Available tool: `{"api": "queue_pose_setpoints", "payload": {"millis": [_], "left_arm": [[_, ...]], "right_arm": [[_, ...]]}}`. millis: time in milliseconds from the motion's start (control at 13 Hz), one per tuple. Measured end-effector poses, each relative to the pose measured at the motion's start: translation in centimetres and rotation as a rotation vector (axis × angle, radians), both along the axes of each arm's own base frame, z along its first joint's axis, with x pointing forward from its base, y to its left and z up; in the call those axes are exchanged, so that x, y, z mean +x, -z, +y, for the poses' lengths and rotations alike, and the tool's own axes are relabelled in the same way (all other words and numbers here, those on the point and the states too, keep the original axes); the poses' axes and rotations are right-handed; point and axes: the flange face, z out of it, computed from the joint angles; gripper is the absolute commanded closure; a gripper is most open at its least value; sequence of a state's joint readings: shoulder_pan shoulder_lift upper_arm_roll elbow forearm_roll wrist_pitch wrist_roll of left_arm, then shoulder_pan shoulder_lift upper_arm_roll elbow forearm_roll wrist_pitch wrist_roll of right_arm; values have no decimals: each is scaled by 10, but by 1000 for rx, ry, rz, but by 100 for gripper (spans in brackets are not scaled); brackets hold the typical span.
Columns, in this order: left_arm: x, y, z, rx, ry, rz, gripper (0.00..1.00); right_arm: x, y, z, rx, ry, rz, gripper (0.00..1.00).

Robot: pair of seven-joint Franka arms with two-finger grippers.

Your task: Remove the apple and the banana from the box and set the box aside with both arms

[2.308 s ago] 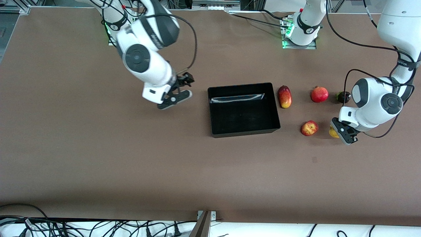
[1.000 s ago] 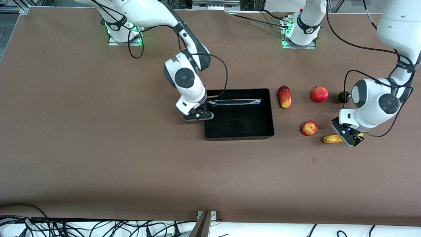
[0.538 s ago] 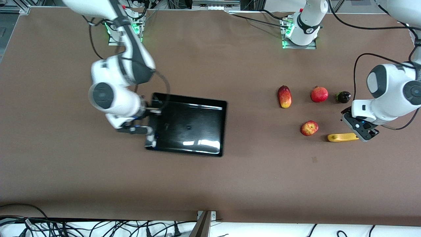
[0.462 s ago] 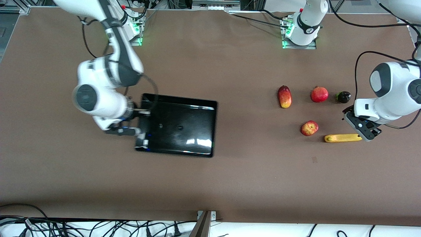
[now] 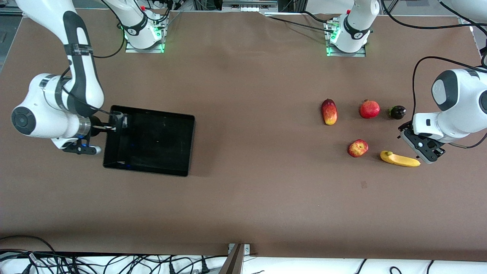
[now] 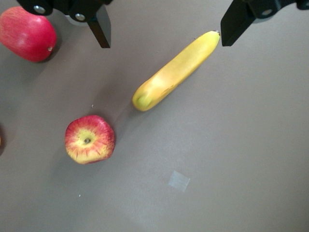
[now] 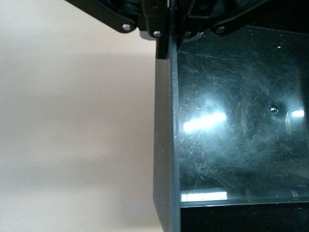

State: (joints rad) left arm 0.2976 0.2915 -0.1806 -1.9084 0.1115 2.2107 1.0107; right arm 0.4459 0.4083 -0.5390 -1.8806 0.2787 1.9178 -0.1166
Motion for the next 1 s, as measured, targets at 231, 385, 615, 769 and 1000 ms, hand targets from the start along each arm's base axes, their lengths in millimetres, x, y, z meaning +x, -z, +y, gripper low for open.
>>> {"api": "queue_pose_setpoints", "payload": {"millis": [231, 385, 615, 769, 1000], "left_arm": [[6, -67, -26, 15, 12, 14, 0], [-2, -119, -36, 30, 7, 20, 0], [-20, -187, -51, 40, -72, 23, 0], [-34, -222, -65, 5, -206, 9, 0], [-53, -250, -83, -6, -396, 3, 0]], "right_arm": [[-8, 16, -39, -2, 4, 2, 56], [-10, 21, -47, -2, -3, 4, 0], [-13, -3, -67, 9, 16, 18, 0], [-9, -53, -71, 4, -28, 42, 0], [0, -179, -51, 9, -103, 29, 0]]}}
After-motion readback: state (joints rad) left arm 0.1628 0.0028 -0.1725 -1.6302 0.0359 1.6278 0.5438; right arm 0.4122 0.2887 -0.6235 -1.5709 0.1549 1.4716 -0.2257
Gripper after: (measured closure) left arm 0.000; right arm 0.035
